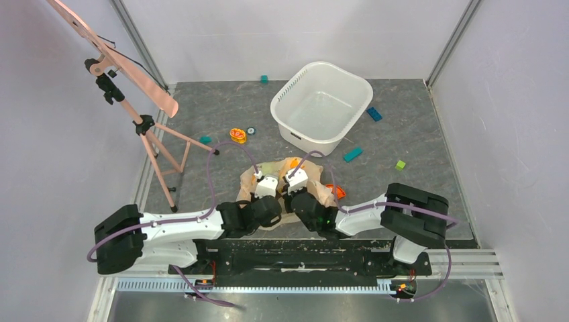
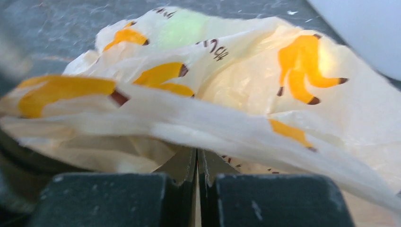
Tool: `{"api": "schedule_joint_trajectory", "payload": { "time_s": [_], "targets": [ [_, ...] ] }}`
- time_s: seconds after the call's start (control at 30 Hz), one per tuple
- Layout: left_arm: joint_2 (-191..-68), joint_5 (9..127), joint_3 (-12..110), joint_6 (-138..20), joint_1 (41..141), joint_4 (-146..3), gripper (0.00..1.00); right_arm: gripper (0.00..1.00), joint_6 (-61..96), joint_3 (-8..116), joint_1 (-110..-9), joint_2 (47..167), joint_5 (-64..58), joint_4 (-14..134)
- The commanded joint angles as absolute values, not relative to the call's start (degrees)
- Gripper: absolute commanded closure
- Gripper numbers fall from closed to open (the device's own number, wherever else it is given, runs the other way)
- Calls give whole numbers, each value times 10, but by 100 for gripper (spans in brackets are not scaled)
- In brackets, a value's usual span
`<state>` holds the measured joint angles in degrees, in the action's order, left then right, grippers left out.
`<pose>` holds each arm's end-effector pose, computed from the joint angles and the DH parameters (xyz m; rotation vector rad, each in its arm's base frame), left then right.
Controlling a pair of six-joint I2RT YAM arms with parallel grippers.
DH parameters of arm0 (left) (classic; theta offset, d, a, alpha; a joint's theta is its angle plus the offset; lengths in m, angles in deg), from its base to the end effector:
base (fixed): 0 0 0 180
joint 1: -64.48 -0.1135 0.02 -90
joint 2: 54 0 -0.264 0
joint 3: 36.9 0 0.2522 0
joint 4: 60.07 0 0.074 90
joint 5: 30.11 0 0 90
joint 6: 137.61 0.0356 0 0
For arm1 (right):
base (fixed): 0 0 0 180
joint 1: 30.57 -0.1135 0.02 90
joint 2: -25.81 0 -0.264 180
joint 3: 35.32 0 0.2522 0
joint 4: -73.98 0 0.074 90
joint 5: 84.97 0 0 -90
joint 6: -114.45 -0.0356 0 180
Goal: Take the fake fruits out of the plastic bag
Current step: Adjust the plastic bag at the center of the board.
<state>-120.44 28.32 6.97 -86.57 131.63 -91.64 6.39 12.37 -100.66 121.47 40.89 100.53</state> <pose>0.0981 -0.1849 0.1741 0.3611 2.3143 -0.2069 0.1254 0.2850 0.1513 -0.4449 1.8428 0.4478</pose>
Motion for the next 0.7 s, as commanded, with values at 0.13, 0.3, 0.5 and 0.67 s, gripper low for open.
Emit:
{"api": "schedule_joint_trajectory", "payload": {
  "time_s": [0.13,0.3,0.5,0.67],
  "targets": [
    [-1212,263,62,-885,1314,-893,98,100,111,132,-951,1198,460,1031],
    [-1213,264,59,-884,1310,-892,98,100,141,132,-927,1175,464,1026],
    [-1209,266,51,-883,1303,-891,98,100,177,138,-903,1143,466,1017],
    [-1198,267,57,-877,1294,-900,98,100,188,125,-899,1112,436,1011]
  ]
}}
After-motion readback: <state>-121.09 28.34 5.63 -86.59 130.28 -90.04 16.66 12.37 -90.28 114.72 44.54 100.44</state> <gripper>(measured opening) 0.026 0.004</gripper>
